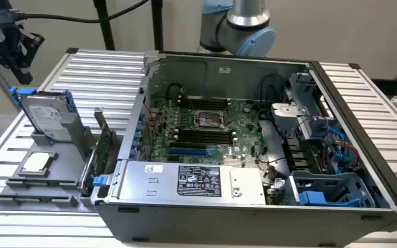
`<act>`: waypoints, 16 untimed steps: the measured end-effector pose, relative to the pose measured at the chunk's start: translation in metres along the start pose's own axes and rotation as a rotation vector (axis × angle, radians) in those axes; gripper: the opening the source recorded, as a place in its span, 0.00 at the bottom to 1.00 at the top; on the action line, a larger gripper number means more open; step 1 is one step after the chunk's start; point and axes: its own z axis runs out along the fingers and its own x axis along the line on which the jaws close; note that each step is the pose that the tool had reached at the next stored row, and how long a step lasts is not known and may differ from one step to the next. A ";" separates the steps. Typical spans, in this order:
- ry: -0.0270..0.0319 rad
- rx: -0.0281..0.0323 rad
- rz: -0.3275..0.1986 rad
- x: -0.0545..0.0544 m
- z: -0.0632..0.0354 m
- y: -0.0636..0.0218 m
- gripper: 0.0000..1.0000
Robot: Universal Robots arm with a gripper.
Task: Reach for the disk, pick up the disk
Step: 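Pick up the disk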
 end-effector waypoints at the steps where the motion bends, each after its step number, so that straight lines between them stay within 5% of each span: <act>1: 0.0000 0.0000 0.000 0.000 0.0000 0.0000 0.11; 16: -0.0002 0.0001 0.000 0.002 -0.0001 0.0026 0.11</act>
